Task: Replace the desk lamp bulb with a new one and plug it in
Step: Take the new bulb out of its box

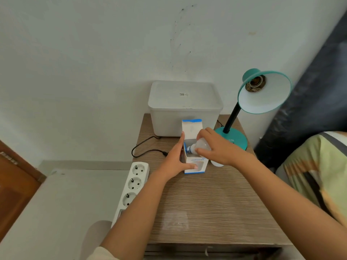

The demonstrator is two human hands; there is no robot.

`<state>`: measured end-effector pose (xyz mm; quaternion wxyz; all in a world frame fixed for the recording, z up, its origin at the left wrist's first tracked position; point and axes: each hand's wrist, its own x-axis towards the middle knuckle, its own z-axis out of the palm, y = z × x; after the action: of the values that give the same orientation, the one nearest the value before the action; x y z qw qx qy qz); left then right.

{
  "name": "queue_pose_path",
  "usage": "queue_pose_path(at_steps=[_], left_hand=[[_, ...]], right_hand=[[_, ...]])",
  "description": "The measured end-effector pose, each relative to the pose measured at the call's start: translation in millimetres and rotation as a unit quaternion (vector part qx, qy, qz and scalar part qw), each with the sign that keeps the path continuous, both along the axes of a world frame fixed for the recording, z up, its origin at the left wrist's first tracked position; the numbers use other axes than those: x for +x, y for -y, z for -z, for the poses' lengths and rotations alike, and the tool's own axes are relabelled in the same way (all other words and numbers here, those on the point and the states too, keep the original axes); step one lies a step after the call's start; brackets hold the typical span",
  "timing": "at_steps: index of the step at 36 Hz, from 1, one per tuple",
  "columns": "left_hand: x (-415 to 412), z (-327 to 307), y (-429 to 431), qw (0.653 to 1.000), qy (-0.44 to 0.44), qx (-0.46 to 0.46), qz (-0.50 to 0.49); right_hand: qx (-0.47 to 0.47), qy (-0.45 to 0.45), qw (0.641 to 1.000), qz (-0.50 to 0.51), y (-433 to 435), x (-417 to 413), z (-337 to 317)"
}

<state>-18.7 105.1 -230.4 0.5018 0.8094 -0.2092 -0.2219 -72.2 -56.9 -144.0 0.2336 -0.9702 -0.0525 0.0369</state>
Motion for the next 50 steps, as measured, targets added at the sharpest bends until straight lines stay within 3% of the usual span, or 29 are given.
queue_pose_path(at_steps=[8,15,21,24,30,40,44,50], left_hand=[[-1,-1,2,1.0,0.013,0.005,0.001],[1,7,-4,1.0,-0.003,-0.009,-0.005],[-1,8,-10,1.0,0.0,-0.012,0.009],[-2,7,-18,1.0,0.006,-0.018,0.012],[-5,2,-26,0.999,0.021,-0.019,0.02],[-13,0,-18,1.0,0.007,-0.015,0.027],[-12,5,-19,1.0,0.019,-0.01,0.006],[-12,4,-11,0.999,0.036,-0.016,-0.02]], right_hand=[[0.029,0.052,0.998,0.001,1,-15,12],[0.075,0.09,0.985,0.123,5,-14,25],[0.233,0.129,0.932,0.247,15,-14,27],[0.257,0.146,0.913,0.281,17,-4,28],[0.239,0.088,0.921,0.295,18,27,33],[0.298,0.023,0.908,0.294,20,37,25],[0.289,0.036,0.922,0.255,16,23,29],[0.244,0.117,0.923,0.273,10,4,41]])
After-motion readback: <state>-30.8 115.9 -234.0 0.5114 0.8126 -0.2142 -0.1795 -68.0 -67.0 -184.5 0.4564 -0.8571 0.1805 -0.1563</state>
